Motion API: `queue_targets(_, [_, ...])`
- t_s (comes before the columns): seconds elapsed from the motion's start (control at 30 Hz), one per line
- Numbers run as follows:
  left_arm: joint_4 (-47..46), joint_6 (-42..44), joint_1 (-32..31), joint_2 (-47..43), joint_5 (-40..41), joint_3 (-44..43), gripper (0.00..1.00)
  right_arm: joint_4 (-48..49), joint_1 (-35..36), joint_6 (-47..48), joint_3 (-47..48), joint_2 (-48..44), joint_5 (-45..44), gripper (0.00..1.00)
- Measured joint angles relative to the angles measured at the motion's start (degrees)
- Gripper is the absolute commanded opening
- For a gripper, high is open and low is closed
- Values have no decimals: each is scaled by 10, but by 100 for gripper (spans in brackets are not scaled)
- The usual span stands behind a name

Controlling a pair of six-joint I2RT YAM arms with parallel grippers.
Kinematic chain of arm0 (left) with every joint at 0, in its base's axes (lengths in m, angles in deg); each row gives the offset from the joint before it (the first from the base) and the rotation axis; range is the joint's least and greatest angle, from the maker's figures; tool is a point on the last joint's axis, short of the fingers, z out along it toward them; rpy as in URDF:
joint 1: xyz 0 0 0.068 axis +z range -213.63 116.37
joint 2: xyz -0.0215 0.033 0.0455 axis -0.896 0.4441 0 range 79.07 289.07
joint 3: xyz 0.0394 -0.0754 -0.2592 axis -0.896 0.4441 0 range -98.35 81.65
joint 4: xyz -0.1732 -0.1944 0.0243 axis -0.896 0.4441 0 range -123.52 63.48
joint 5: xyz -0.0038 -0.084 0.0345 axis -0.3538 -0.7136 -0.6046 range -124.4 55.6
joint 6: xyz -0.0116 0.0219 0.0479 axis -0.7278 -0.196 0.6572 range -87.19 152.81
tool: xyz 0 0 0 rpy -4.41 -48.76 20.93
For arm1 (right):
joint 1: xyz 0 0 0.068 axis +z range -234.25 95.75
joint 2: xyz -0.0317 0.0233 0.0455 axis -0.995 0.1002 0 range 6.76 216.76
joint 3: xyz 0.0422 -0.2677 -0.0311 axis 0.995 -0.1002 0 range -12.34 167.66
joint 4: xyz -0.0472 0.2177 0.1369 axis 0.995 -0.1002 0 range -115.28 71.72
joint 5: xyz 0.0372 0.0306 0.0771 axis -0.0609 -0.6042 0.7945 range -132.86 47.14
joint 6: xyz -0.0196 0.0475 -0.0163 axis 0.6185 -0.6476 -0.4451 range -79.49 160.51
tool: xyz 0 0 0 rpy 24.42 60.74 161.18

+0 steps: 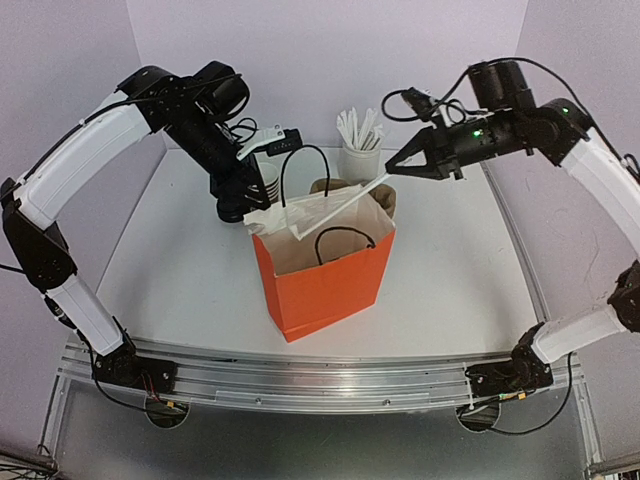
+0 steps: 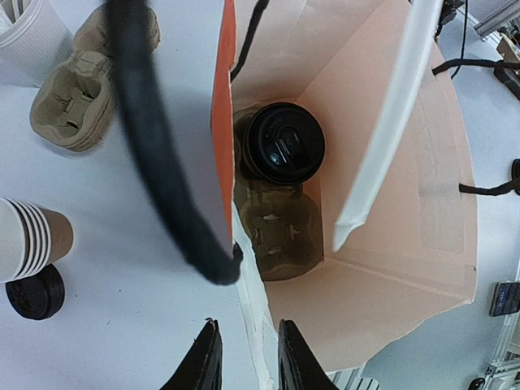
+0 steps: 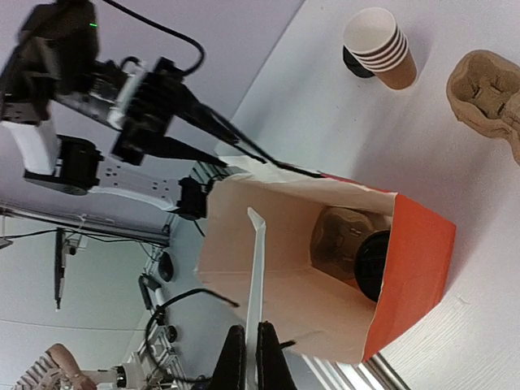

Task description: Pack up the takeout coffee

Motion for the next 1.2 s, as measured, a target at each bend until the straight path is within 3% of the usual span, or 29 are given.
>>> queue_targets(0.07, [-1,1,1,0,4,-5,25,-14,21,13,19,43,-27,0])
queue_targets(0.17, [0,2,3,-2,10,-6,25,-34,49,29,47,97,-58,13])
queue_targets(0.27, [0,3,10,-3,14,-6,26,-42,74,46,84,141,-87,32])
queue_targets(0.37, [0,8,19,-6,14,-6,27,-47,89,56,105,162,-111,61])
queue_targets(0.43, [0,10,24,-9,14,-6,27,-52,92,61,118,168,-122,72])
queue_targets(0.63, [0,10,51,-29,13,-6,28,-59,92,67,176,173,-180,87])
queue_targets(0.87, [-46,-34,155,-116,46,31,34,-54,51,54,218,144,-326,90])
queue_targets(0.97, [-94,-79,221,-170,74,77,45,-47,-22,34,174,103,-380,90])
queue_targets(1.1, [-183,-157,307,-241,116,185,72,-36,-119,10,61,55,-456,94])
queue_targets(1.2, [-232,-210,357,-277,147,259,84,-38,-174,-5,-23,47,-485,98])
